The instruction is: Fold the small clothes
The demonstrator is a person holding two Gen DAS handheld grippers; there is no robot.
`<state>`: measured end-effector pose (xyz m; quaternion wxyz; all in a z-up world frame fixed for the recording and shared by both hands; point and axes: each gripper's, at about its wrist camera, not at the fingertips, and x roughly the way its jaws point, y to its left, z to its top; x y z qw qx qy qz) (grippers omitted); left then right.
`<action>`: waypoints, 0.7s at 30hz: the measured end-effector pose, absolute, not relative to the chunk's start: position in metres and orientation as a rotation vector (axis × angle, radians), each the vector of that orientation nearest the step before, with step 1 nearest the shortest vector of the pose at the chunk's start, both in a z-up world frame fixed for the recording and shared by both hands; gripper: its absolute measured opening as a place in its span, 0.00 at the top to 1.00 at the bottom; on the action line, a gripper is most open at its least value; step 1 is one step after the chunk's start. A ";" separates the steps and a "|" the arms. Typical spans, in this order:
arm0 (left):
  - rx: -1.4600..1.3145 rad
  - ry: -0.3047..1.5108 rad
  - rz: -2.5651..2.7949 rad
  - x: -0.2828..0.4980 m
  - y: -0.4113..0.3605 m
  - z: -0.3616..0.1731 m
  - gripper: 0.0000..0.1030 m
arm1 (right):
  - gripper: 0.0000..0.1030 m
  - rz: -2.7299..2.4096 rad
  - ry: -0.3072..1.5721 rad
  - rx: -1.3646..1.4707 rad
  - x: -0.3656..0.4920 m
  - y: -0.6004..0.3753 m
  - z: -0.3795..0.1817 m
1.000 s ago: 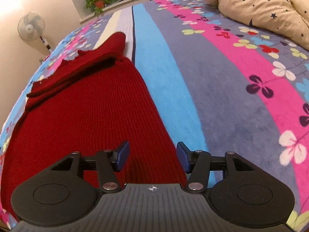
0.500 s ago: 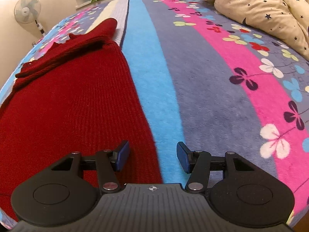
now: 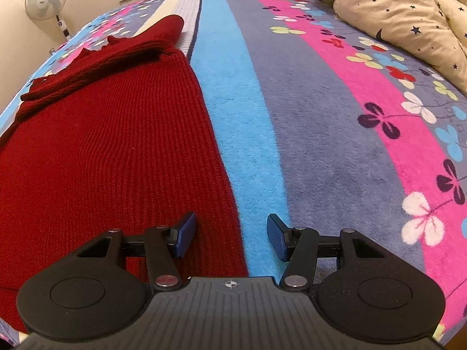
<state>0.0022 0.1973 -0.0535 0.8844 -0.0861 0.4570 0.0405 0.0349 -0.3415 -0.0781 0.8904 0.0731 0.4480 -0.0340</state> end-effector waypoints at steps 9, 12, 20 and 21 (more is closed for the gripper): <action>-0.185 1.001 0.076 0.004 0.196 -0.060 0.54 | 0.55 -0.047 0.929 0.161 0.033 -0.343 -0.078; -0.182 1.033 0.068 0.005 0.195 -0.065 0.54 | 0.70 -0.011 0.927 0.155 0.032 -0.340 -0.078; -0.168 1.054 0.054 0.007 0.190 -0.070 0.51 | 0.89 0.019 0.912 0.129 0.031 -0.335 -0.075; -0.161 1.054 0.051 0.007 0.189 -0.070 0.52 | 0.90 0.020 0.906 0.132 0.031 -0.336 -0.073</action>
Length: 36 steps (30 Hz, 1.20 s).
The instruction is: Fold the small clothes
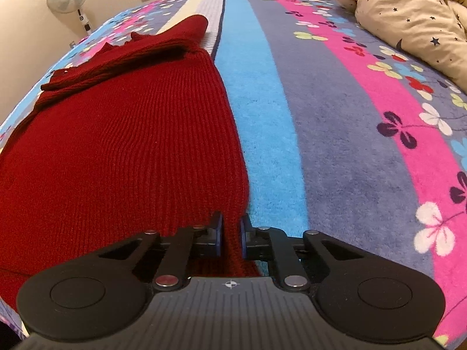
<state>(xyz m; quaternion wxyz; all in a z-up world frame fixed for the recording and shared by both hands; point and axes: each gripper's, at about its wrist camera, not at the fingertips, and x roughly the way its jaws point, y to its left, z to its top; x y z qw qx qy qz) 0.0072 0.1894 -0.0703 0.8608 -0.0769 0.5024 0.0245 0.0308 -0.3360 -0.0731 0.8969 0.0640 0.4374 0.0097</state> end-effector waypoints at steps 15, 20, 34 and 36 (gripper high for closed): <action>-0.231 0.991 -0.016 -0.001 0.190 -0.050 0.88 | 0.89 0.024 0.894 0.194 0.025 -0.352 -0.062; -0.214 1.020 -0.005 0.003 0.189 -0.058 0.60 | 0.67 -0.004 0.946 0.178 0.030 -0.346 -0.074; -0.142 1.052 -0.020 0.000 0.180 -0.068 0.88 | 0.89 0.036 0.937 0.188 0.035 -0.347 -0.073; -0.137 1.030 -0.026 -0.003 0.179 -0.063 0.89 | 0.91 0.041 0.903 0.180 0.030 -0.347 -0.065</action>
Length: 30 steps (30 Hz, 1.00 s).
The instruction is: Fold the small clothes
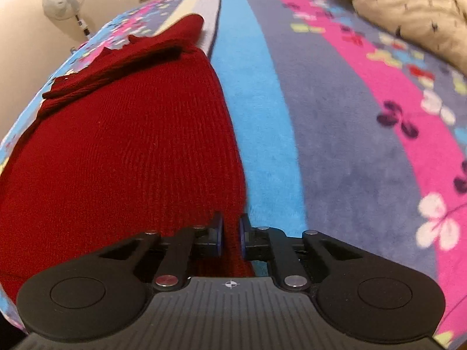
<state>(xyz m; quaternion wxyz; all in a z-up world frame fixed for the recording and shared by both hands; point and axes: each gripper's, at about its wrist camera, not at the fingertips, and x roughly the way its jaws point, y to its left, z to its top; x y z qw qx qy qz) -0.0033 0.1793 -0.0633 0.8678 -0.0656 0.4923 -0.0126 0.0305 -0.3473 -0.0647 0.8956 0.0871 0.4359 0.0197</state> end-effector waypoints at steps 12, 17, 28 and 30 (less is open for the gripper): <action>-0.197 1.043 -0.027 0.000 0.185 -0.059 0.83 | 0.75 0.011 0.953 0.160 0.033 -0.347 -0.071; -0.156 1.071 -0.025 0.000 0.182 -0.068 0.68 | 0.65 -0.011 0.957 0.154 0.034 -0.346 -0.076; -0.038 1.019 -0.033 -0.005 0.166 -0.067 0.89 | 0.90 0.050 0.879 0.150 0.023 -0.341 -0.063; -0.032 0.997 -0.035 -0.008 0.165 -0.061 0.90 | 0.91 0.046 0.842 0.181 0.019 -0.345 -0.053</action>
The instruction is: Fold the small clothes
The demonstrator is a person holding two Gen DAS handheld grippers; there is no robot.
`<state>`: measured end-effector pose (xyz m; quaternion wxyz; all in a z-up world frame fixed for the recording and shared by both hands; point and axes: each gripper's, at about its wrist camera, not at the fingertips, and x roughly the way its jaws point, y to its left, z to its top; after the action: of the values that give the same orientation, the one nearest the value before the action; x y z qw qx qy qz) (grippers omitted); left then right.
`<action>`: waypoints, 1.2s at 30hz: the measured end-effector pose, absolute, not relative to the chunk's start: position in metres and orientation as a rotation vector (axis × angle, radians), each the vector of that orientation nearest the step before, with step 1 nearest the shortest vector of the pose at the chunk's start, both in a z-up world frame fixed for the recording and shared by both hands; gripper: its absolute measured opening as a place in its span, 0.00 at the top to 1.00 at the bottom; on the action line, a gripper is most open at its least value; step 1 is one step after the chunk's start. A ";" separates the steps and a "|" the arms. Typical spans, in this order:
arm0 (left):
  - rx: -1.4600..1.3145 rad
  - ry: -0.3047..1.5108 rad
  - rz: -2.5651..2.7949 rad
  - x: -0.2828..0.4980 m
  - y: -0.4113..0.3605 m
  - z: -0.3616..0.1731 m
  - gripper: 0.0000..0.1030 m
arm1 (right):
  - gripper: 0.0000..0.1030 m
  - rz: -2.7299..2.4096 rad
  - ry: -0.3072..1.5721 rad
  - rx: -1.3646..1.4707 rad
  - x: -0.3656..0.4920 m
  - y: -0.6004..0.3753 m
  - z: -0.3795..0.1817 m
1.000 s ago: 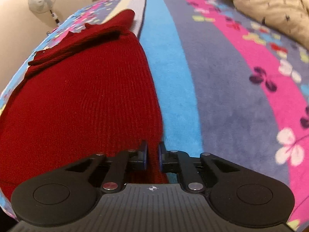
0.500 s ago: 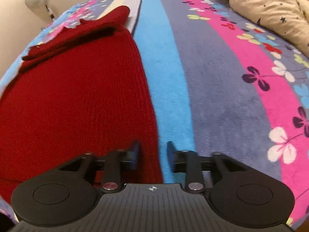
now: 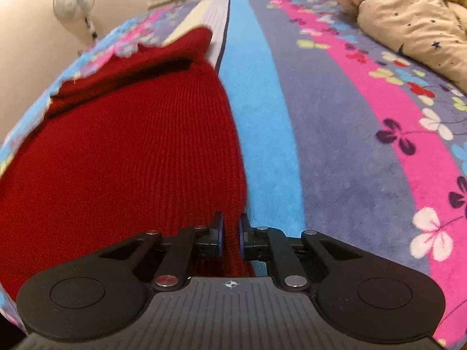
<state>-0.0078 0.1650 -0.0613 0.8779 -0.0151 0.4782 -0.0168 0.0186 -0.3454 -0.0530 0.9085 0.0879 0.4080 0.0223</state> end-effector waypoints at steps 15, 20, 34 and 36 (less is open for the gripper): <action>0.038 0.734 -0.133 -0.084 0.150 0.056 0.94 | 0.95 0.198 0.626 0.341 -0.069 -0.357 0.042; -0.006 0.713 -0.213 -0.147 0.165 0.091 0.94 | 0.96 0.220 0.603 0.430 -0.145 -0.370 0.066; -0.076 0.800 -0.196 0.040 0.190 0.044 0.93 | 0.96 0.110 0.759 0.436 0.039 -0.401 0.017; -0.105 0.866 -0.176 0.078 0.194 0.011 0.92 | 0.95 0.084 0.829 0.420 0.071 -0.401 -0.012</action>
<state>0.0777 0.1939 0.0115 0.9026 -0.0506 0.4190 -0.0850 0.0712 -0.4008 -0.0116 0.8930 0.2026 0.3998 0.0403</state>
